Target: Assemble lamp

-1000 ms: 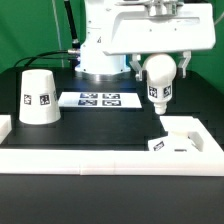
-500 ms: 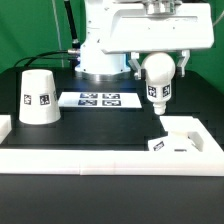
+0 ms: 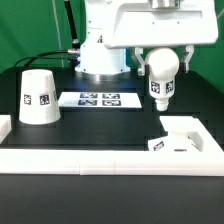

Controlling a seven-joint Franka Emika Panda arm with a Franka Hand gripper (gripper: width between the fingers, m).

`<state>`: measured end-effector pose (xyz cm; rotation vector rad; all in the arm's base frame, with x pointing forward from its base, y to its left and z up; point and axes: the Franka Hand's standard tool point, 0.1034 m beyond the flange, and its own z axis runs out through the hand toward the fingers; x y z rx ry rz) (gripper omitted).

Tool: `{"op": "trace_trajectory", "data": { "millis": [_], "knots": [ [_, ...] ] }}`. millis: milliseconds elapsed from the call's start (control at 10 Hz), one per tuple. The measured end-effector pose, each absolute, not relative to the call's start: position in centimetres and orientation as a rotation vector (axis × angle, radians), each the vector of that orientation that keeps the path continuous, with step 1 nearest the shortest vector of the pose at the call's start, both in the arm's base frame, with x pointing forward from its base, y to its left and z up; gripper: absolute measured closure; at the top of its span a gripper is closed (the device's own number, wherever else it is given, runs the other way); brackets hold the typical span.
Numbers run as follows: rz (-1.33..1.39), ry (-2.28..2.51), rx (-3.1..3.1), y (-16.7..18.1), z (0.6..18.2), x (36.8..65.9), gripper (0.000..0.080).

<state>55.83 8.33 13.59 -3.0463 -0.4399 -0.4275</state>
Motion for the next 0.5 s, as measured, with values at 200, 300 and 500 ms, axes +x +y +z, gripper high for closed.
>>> {"op": "trace_trajectory", "data": {
  "millis": [200, 300, 500],
  "knots": [
    [-0.409, -0.445, -3.044, 8.4, 15.5, 57.3, 0.022],
    [-0.426, -0.462, -3.043, 8.9, 16.3, 58.1, 0.022],
    [-0.448, -0.509, -3.042, 9.6, 16.6, 58.6, 0.022]
  ]
}}
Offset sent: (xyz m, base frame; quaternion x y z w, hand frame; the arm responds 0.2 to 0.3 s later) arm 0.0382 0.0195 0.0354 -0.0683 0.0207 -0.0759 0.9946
